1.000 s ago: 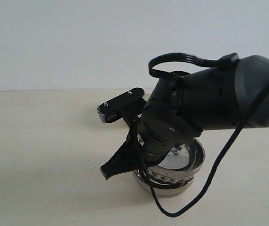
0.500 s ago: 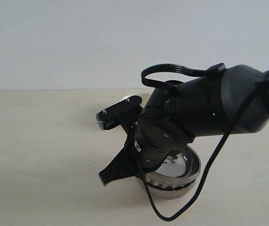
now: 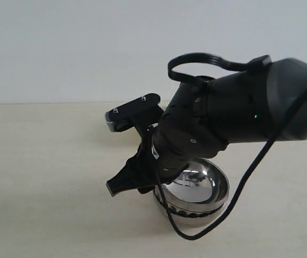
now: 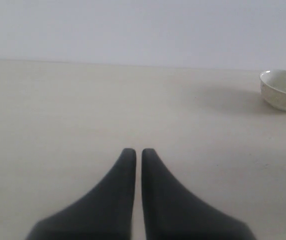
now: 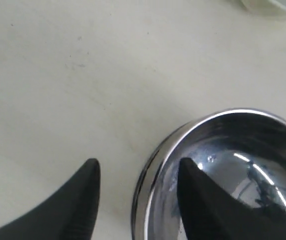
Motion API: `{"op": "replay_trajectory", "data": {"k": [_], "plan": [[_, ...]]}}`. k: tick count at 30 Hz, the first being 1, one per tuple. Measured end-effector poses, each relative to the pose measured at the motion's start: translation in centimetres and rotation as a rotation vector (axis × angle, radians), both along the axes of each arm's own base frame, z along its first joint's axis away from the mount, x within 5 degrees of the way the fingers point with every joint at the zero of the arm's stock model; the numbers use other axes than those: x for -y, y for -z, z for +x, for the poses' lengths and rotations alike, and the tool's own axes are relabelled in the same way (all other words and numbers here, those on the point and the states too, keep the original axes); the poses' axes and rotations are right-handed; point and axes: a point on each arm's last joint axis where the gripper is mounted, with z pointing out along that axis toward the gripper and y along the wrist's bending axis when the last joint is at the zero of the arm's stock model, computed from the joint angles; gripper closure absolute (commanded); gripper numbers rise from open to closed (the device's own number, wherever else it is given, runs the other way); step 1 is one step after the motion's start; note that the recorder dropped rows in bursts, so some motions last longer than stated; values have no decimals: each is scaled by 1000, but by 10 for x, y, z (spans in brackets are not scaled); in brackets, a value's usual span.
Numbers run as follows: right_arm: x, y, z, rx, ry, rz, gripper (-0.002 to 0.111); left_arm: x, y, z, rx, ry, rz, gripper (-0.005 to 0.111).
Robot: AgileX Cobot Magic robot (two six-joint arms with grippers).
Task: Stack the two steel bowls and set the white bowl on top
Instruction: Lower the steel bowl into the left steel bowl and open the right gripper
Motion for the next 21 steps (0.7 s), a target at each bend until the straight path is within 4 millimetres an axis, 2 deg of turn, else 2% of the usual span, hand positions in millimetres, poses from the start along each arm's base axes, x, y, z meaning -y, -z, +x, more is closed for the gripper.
{"op": "replay_trajectory", "data": {"k": [1, 2, 3, 4, 14, 21], "plan": [[1, -10, -1, 17, 0, 21, 79, 0, 0, 0, 0, 0, 0, 103], [2, -14, -2, 25, 0, 30, 96, 0, 0, 0, 0, 0, 0, 103], [4, -19, -3, 31, 3, 34, 105, 0, 0, 0, 0, 0, 0, 103], [4, -20, -3, 29, 5, 31, 108, 0, 0, 0, 0, 0, 0, 103], [16, 11, -16, -20, -13, 4, 108, 0, 0, 0, 0, 0, 0, 103], [15, 13, -16, -22, -7, 20, 108, 0, 0, 0, 0, 0, 0, 103]]}}
